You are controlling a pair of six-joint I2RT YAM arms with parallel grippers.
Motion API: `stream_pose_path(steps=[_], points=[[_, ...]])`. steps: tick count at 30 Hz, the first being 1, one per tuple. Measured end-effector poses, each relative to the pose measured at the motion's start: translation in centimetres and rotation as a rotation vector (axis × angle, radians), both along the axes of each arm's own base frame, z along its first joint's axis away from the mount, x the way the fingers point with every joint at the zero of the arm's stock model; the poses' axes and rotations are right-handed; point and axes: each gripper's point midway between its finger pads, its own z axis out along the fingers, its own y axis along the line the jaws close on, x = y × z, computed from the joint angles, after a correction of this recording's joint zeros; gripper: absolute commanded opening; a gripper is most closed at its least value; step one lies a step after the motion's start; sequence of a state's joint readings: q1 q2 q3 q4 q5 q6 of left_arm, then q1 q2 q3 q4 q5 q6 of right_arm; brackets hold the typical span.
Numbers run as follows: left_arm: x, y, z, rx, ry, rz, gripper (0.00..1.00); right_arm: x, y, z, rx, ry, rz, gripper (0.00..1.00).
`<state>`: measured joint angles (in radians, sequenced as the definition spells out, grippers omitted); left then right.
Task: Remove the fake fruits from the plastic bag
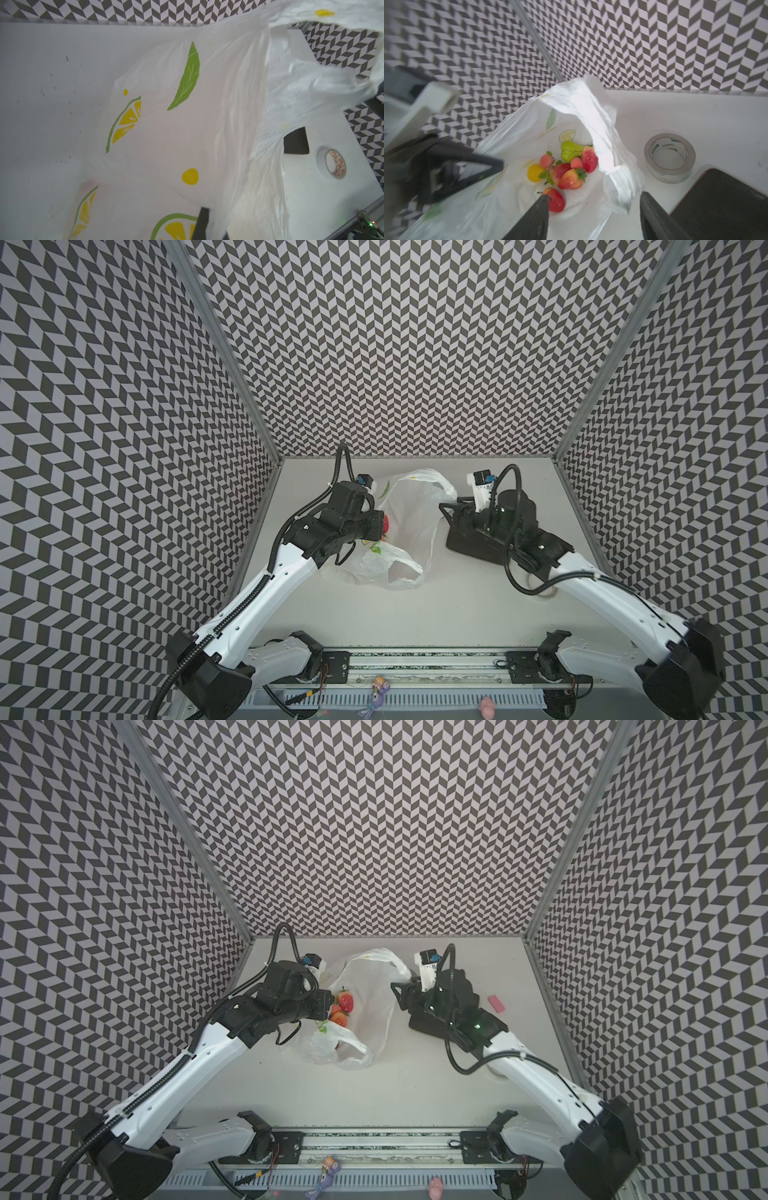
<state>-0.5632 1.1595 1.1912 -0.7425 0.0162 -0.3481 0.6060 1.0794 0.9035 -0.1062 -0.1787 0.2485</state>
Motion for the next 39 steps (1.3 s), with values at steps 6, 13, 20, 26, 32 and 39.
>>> stream_pose_path(steps=[6, 13, 20, 26, 32, 39], points=[[0.2, -0.5, 0.6, -0.034, -0.03, -0.013, 0.0, -10.7, 3.3, 2.7, 0.004, -0.138, 0.359, 0.69], [0.1, -0.6, 0.1, -0.038, -0.022, -0.017, 0.0, -14.8, 6.5, 0.0, -0.097, -0.175, 0.503, 0.68], [-0.3, -0.3, 0.0, -0.042, -0.026, -0.012, 0.0, -13.1, 6.5, -3.6, -0.225, -0.193, 0.458, 0.3], [-0.3, -0.2, 0.1, -0.045, -0.027, -0.004, 0.0, -16.5, 9.1, -4.8, -0.25, -0.229, 0.616, 0.09], [-0.5, -0.4, 0.1, -0.056, -0.018, 0.0, 0.0, -23.3, 13.4, -5.0, -0.214, -0.375, 0.83, 0.08], [-1.5, -0.1, -1.6, -0.061, 0.023, 0.006, 0.0, -25.5, 17.6, -11.6, -0.342, -0.391, 0.901, 0.33]])
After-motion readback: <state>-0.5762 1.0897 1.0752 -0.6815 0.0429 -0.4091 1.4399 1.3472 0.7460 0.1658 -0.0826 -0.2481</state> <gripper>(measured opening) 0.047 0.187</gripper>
